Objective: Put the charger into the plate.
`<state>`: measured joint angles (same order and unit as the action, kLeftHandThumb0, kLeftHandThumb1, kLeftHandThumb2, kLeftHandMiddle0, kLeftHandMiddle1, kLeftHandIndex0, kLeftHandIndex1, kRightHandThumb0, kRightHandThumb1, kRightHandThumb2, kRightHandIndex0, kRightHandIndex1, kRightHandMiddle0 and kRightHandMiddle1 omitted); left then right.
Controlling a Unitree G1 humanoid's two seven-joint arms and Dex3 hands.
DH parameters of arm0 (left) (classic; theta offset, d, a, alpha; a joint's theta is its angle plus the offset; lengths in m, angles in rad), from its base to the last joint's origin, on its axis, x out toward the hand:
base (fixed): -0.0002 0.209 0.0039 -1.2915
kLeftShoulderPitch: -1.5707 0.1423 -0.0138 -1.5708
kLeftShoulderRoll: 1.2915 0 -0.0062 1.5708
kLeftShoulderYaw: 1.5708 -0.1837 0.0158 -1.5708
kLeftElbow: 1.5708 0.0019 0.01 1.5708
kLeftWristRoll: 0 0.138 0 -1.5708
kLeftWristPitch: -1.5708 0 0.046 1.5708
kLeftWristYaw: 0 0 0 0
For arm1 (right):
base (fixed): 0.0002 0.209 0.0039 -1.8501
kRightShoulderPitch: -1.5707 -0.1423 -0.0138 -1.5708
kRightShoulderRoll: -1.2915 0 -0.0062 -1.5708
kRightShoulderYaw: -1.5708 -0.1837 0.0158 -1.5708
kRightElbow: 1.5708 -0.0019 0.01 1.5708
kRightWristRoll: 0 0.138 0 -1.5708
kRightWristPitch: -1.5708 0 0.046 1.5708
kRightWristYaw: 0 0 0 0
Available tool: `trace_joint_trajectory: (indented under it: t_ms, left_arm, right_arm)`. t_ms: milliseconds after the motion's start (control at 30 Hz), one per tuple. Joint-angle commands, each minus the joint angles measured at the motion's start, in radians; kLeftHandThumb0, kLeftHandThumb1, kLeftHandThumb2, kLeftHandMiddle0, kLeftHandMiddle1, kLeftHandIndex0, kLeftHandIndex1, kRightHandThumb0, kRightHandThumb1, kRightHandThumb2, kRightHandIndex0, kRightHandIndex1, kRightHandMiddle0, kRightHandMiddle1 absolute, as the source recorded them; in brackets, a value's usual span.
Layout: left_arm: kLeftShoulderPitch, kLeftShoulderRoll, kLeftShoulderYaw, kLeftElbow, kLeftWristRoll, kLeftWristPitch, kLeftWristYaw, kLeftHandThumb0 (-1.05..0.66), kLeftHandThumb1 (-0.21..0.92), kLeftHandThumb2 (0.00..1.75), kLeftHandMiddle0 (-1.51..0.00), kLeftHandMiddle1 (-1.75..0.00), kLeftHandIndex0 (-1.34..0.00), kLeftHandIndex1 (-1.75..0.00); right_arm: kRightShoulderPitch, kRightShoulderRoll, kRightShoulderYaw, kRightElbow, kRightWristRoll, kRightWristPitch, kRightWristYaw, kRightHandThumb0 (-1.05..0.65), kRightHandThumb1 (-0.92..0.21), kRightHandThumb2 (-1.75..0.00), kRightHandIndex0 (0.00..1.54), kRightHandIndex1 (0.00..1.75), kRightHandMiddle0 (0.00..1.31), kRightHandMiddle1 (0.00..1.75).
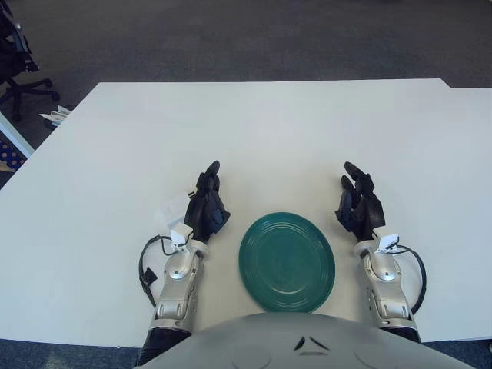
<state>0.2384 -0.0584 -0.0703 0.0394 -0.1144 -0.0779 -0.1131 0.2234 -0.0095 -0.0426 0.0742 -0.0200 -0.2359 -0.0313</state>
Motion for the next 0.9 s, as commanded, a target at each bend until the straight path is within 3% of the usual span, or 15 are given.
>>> trace_joint_trajectory:
  t_ms: [0,67,133,200,367,533,867]
  left_arm:
    - [0.017,0.010,0.003,0.037,0.008,0.032,0.002,-1.01,0.92,1.06,-0.11,0.00,0.00,-0.37]
    - [0.015,0.013,0.002,0.039,0.016,0.027,0.003,-1.02,0.92,1.06,-0.11,0.00,0.00,-0.39]
    - [0.027,0.026,-0.006,-0.037,0.048,0.046,0.023,-1.02,0.92,1.05,-0.12,-0.01,0.00,-0.40]
    - [0.067,0.042,-0.023,-0.246,0.129,0.144,0.070,-1.01,0.92,1.05,-0.14,-0.01,0.00,-0.45]
    - [0.068,0.169,-0.129,-0.300,0.686,0.043,0.283,-0.99,0.92,1.03,-0.18,-0.02,0.00,-0.52]
    - [0.059,0.312,-0.151,-0.322,0.966,0.028,0.346,-1.00,0.92,0.98,-0.19,-0.01,0.00,-0.55]
    - [0.087,0.412,-0.093,-0.458,1.099,0.029,0.307,-1.04,0.92,0.74,-0.17,0.00,0.00,-0.70]
  right_arm:
    - [0.038,0.006,-0.001,0.082,0.002,0.056,-0.001,-0.71,-0.92,-0.88,0.19,0.01,0.00,0.49]
    - [0.035,0.006,-0.001,0.088,0.001,0.055,-0.002,-0.71,-0.92,-0.88,0.19,0.01,0.00,0.50]
    - [0.034,0.005,0.000,0.091,-0.002,0.052,-0.005,-0.71,-0.92,-0.88,0.19,0.01,0.00,0.50]
    - [0.034,0.003,0.002,0.094,-0.010,0.048,-0.008,-0.71,-0.92,-0.88,0.19,0.01,0.00,0.50]
    - [0.033,0.000,0.007,0.104,-0.019,0.037,-0.010,-0.71,-0.92,-0.88,0.18,0.00,0.00,0.49]
    - [0.033,0.004,0.008,0.103,-0.016,0.036,-0.009,-0.71,-0.92,-0.88,0.18,0.00,0.00,0.49]
    - [0.033,0.007,0.012,0.098,-0.016,0.044,-0.011,-0.72,-0.92,-0.89,0.17,0.00,0.00,0.52]
